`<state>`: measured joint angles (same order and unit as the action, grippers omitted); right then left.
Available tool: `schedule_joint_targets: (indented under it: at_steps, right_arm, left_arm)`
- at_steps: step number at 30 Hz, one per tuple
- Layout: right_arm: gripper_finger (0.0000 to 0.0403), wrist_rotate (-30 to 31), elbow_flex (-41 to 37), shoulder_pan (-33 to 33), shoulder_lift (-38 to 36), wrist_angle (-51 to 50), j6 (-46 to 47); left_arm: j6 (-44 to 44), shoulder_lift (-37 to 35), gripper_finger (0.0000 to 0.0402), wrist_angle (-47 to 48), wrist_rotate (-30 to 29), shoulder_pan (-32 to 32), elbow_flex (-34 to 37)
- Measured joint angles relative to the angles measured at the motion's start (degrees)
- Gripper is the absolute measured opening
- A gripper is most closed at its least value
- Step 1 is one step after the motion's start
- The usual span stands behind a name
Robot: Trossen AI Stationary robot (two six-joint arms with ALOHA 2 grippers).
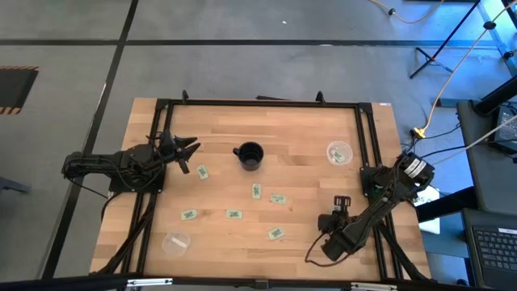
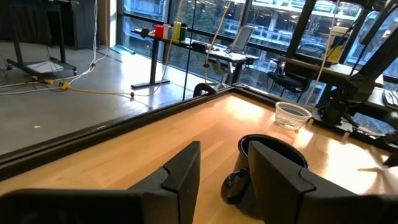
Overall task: Pick and place Stevia / Truvia into bins
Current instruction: Put the stevia packet into the round transparent container
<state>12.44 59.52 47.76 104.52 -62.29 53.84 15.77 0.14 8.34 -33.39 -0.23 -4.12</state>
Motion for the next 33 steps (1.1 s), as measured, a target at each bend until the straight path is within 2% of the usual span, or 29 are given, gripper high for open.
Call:
schedule_joint_targets:
  at_steps: [6,10,14,18,22,26,33]
  right_arm:
    - [0.0001,3.2,6.8,-1.5,-4.4,-6.3,0.0]
    - [0.0001,7.4,8.9,-4.4,-12.1,-6.6,-0.1]
    - [0.0001,8.2,8.1,-8.8,-22.0,-7.8,0.2]
    - [0.0000,9.4,5.7,-16.3,-30.9,-10.5,5.2]
    - [0.0000,11.1,3.1,-26.2,-36.4,-15.0,8.9]
    - [0.0000,10.6,0.2,-35.9,-39.5,-15.0,6.0]
    - [0.0000,4.1,-5.6,-48.9,-40.6,-10.0,-1.0]
  left_arm:
    - [0.0,0.0,0.0130,0.0,0.0,0.0,0.0]
    - [0.0,0.0,0.0130,0.0,0.0,0.0,0.0]
    - [0.0,0.0,0.0130,0.0,0.0,0.0,0.0]
    - [0.0,0.0,0.0130,0.0,0.0,0.0,0.0]
    - [0.0,0.0,0.0130,0.0,0.0,0.0,0.0]
    - [0.0,0.0,0.0130,0.0,0.0,0.0,0.0]
    - [-0.3,0.0,0.0130,0.0,-0.1,0.0,0.0]
